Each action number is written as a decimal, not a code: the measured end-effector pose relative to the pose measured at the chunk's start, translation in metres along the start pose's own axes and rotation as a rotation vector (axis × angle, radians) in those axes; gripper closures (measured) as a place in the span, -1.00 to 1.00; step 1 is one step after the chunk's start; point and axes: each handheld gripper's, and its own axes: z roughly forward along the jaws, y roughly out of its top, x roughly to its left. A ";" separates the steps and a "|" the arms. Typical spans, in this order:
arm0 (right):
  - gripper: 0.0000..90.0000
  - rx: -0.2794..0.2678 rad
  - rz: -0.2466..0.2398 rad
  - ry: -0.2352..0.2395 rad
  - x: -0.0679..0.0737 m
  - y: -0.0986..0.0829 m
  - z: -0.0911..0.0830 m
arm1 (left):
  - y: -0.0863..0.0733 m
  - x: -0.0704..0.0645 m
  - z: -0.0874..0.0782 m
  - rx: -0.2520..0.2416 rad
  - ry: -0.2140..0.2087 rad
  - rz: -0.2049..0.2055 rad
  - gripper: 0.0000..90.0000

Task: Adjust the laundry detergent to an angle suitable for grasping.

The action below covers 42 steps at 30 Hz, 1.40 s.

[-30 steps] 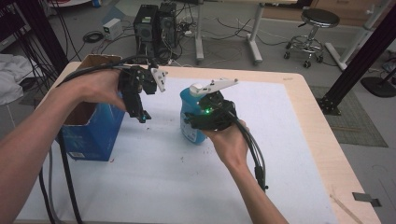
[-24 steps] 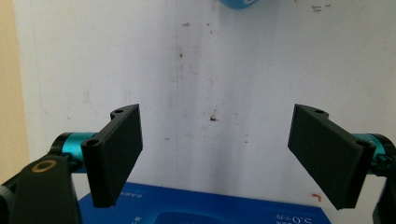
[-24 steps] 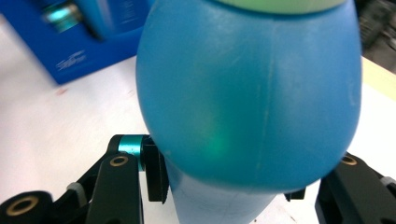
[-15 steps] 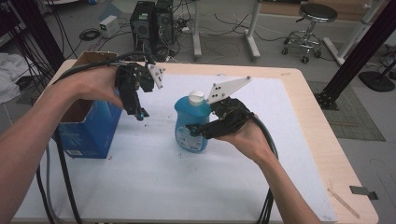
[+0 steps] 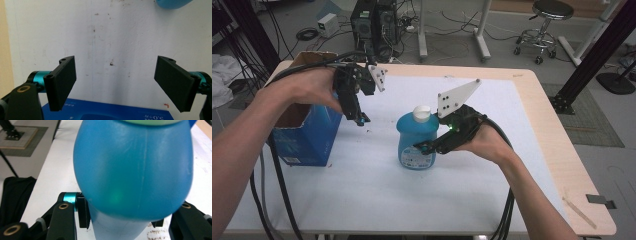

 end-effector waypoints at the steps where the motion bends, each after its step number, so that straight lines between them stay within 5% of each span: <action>1: 0.03 -0.005 0.002 0.007 -0.002 -0.001 -0.001 | 0.000 0.000 0.000 0.000 0.001 0.002 -0.60; 18: 0.02 0.016 -0.044 0.042 -0.005 -0.011 0.006 | 0.000 -0.001 0.002 0.003 -0.001 0.004 -0.60; 42: -0.08 0.048 -0.030 0.018 -0.002 -0.009 0.005 | -0.001 -0.003 0.001 -0.006 0.009 -0.001 -0.60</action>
